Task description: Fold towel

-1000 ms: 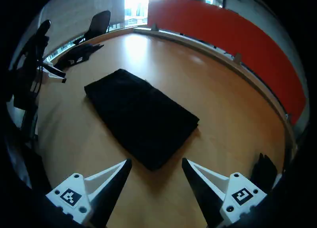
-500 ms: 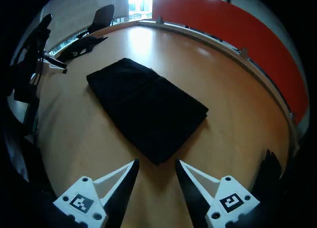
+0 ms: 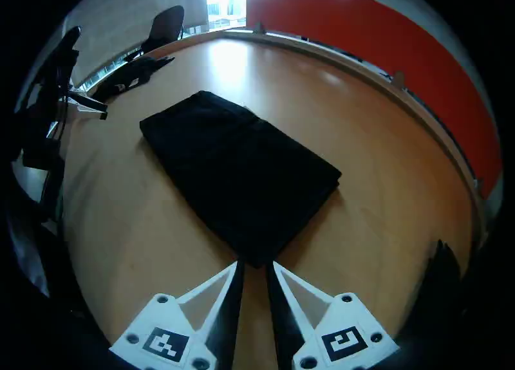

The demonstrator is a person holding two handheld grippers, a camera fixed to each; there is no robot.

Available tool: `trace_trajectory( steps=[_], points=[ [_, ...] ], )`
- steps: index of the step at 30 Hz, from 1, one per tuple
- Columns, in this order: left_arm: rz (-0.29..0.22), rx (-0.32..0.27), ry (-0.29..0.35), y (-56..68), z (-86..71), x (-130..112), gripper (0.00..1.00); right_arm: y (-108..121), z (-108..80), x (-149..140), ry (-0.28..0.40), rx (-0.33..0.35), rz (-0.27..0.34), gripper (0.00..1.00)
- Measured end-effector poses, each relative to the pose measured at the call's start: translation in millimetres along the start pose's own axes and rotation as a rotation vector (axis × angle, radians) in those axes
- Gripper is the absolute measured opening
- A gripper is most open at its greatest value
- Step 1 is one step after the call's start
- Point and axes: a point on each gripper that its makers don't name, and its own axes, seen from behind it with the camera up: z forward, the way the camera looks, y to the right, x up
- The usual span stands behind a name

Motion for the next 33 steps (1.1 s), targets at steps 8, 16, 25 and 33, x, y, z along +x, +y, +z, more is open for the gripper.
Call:
trace_trajectory(
  steps=[8, 16, 25, 33],
  points=[
    [0.000, 0.001, -0.004, -0.2, 0.1, -2, 0.71, 2, -3.2, 4, 0.009, -0.007, 0.005, 0.13],
    [0.001, 0.001, -0.006, 0.1, 0.3, -3, 0.71, 2, -5.7, 8, 0.026, -0.002, 0.010, 0.05],
    [0.006, 0.003, 0.003, -0.4, 1.2, 3, 0.71, 3, -20.0, 21, 0.056, -0.020, -0.004, 0.05],
    [0.013, 0.002, 0.018, -0.4, 1.8, 13, 0.71, 11, -40.6, 50, 0.114, -0.060, -0.041, 0.05]
  ],
)
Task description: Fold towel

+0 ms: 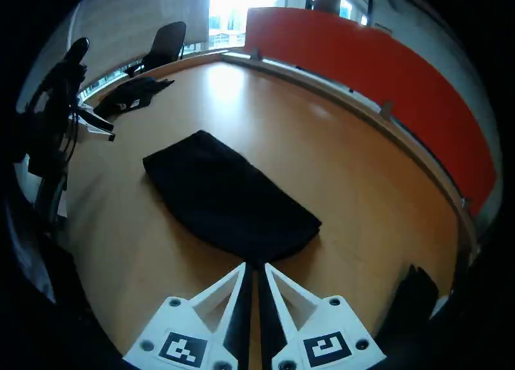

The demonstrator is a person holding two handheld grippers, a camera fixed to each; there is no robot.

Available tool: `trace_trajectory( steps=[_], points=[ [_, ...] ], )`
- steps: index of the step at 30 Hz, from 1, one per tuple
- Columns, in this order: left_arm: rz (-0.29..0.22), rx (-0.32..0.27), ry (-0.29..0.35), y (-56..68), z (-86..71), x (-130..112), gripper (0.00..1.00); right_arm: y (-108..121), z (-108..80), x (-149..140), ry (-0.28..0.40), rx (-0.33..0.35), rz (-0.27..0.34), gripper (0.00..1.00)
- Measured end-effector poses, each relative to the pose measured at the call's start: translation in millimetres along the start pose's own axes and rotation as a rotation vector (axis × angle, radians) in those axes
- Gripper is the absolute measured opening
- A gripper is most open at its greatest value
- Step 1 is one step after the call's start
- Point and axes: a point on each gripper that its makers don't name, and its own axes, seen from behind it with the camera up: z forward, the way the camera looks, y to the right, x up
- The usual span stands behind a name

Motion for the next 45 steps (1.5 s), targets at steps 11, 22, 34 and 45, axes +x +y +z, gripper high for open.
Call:
trace_trajectory(
  steps=[11, 22, 34, 45],
  points=[
    [0.003, -0.004, 0.016, 1.7, -0.6, 10, 0.71, 18, -26.1, 40, 0.082, -0.056, -0.034, 0.05],
    [0.011, -0.007, 0.028, 3.5, -1.0, 18, 0.71, 29, -47.4, 60, 0.124, -0.091, -0.060, 0.05],
    [0.014, -0.007, 0.031, 4.9, -0.8, 21, 0.71, 39, -61.0, 69, 0.144, -0.106, -0.085, 0.05],
    [0.014, -0.010, 0.035, 7.4, -1.2, 24, 0.71, 25, -53.6, 75, 0.149, -0.067, -0.114, 0.05]
  ],
)
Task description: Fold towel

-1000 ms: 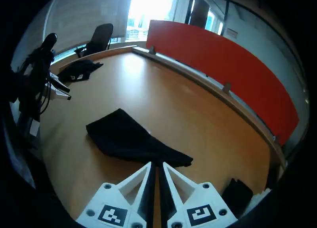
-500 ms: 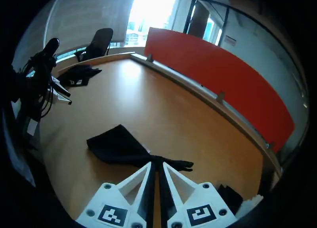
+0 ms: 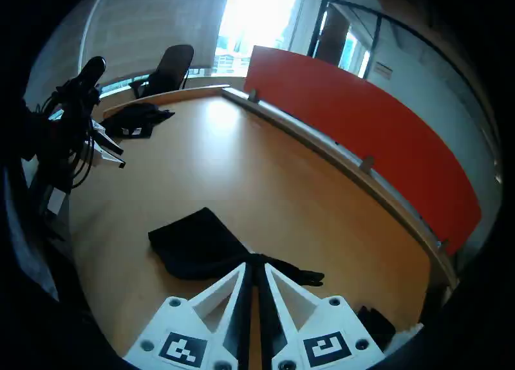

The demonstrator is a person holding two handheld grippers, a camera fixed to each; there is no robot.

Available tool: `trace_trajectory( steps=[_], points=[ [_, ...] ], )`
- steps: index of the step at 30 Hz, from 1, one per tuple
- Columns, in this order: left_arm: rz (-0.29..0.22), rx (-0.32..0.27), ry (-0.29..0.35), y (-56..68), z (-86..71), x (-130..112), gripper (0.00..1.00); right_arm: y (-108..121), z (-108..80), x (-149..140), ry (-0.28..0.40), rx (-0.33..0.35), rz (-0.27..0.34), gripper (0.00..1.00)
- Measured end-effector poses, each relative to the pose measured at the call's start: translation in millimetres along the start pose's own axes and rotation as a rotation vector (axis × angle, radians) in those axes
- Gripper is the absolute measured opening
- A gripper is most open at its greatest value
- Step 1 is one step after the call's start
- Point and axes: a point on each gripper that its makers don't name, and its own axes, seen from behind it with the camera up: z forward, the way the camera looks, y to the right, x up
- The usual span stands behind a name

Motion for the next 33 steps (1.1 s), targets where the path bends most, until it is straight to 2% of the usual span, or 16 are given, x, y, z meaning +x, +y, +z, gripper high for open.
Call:
trace_trajectory(
  steps=[18, 33],
  points=[
    [-0.006, 0.000, 0.009, -1.0, -3.3, 2, 0.71, -55, 32.5, 15, 0.007, 0.124, -0.057, 0.05],
    [-0.023, 0.020, 0.014, -15.7, -11.0, 0, 0.71, -106, 67.4, 13, -0.019, 0.239, -0.067, 0.05]
  ],
)
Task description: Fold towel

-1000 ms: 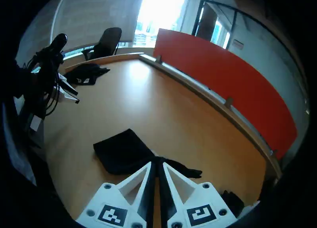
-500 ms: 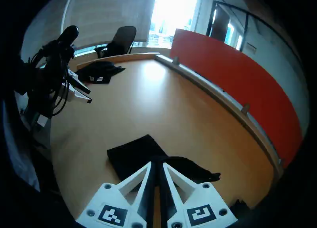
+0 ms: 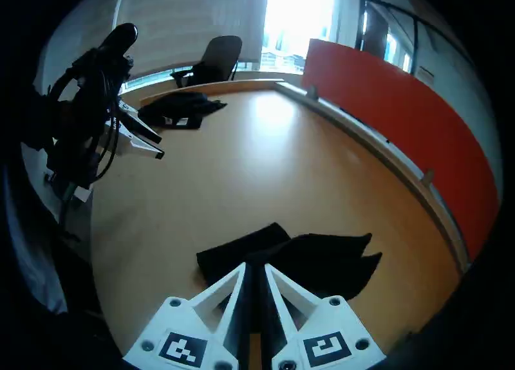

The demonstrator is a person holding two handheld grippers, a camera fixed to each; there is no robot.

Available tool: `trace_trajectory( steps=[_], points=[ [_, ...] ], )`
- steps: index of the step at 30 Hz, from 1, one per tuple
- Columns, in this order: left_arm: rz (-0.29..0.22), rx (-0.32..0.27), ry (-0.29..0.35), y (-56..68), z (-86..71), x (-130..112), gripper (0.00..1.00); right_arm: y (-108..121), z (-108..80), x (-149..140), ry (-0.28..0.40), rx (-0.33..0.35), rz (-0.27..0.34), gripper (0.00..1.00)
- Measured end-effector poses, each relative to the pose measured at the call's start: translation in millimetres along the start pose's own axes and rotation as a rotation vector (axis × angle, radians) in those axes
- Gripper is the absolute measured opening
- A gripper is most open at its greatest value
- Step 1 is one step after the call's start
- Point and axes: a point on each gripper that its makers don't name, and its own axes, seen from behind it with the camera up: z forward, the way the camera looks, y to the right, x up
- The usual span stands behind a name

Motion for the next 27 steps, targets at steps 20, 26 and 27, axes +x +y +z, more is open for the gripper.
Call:
trace_trajectory(
  steps=[20, 26, 27],
  points=[
    [-0.012, 0.014, -0.004, -8.9, -2.5, -5, 0.71, -9, 19.0, -10, -0.034, 0.038, 0.028, 0.07],
    [-0.009, 0.013, -0.003, -7.9, -2.2, -4, 0.71, -9, 20.4, -13, -0.047, 0.038, 0.029, 0.28],
    [-0.010, 0.013, -0.003, -7.9, -2.2, -4, 0.71, -9, 20.6, -13, -0.048, 0.036, 0.030, 0.31]
  ],
)
